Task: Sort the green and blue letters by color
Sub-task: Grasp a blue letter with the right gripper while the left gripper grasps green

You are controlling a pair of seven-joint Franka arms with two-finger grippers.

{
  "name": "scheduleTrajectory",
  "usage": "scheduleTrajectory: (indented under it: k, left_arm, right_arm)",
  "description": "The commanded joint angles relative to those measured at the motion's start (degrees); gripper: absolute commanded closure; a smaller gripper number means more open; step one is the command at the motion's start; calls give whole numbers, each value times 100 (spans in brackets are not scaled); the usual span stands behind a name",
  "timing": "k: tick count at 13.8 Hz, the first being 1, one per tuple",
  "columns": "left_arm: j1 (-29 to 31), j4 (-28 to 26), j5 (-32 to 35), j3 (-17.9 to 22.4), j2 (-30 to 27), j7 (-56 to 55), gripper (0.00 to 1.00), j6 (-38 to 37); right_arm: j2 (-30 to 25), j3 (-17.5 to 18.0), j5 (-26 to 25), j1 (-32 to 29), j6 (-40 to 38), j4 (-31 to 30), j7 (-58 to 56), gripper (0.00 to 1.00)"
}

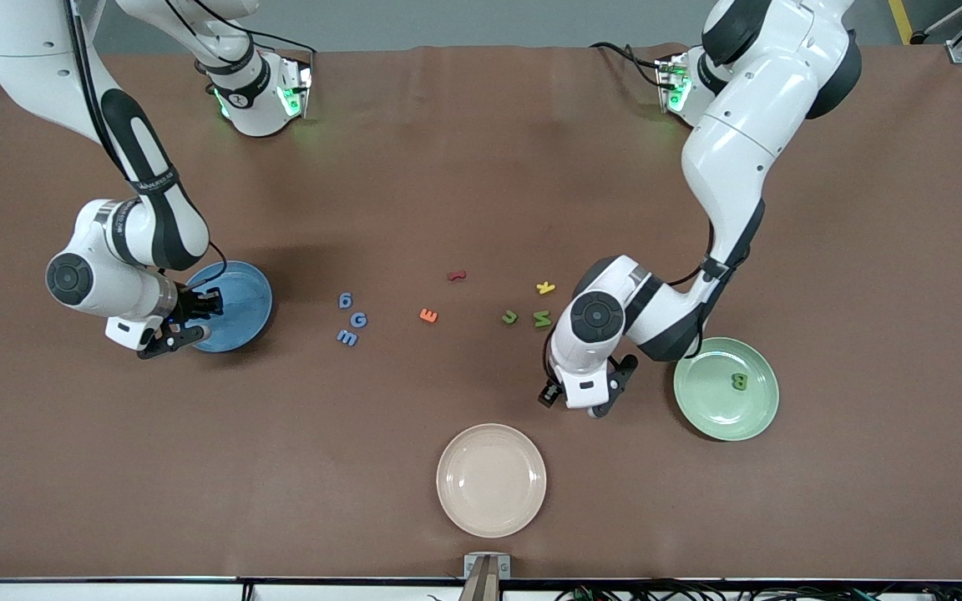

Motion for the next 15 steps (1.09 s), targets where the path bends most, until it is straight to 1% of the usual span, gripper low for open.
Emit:
scheduleTrajectory:
  k: [1,2,4,5,6,7,9,10,12,15]
  left_arm:
    - [-87,175,-79,74,182,-64,27,21]
    - [-87,175,-79,83,208,-64,29,47]
    - [-78,175,-70,83,270,-38,35,65]
    - [-69,167,-79,83,279,-3,37,100]
    - [-69,167,-79,127,279,6,43,100]
    - [-78,167,-79,179,279,23,56,100]
    - [-69,167,-70,180,244,128,91,100]
    - [-61,167,-79,180,209,199,99,91]
    - [1,158,-70,180,25,199,100,-5]
    - [342,149,-70,118,-510,558,100,-584]
  right_arm:
    - [-405,81,99,-77,8,-251,-123,23]
    - [-450,81,99,-50,-36,-242,-123,15]
    - [-547,89,99,28,-159,-198,-53,15]
    - [-547,98,99,168,-203,-137,69,15]
    - [-530,98,99,317,-212,-75,488,15]
    - [-495,98,99,510,-204,-5,1023,15]
    - [-459,116,125,923,-186,135,2061,15]
    - [-381,116,143,1160,-169,223,2640,15]
    - [-153,116,247,1556,-142,478,3722,15]
    - [304,107,879,1953,-72,891,4568,15]
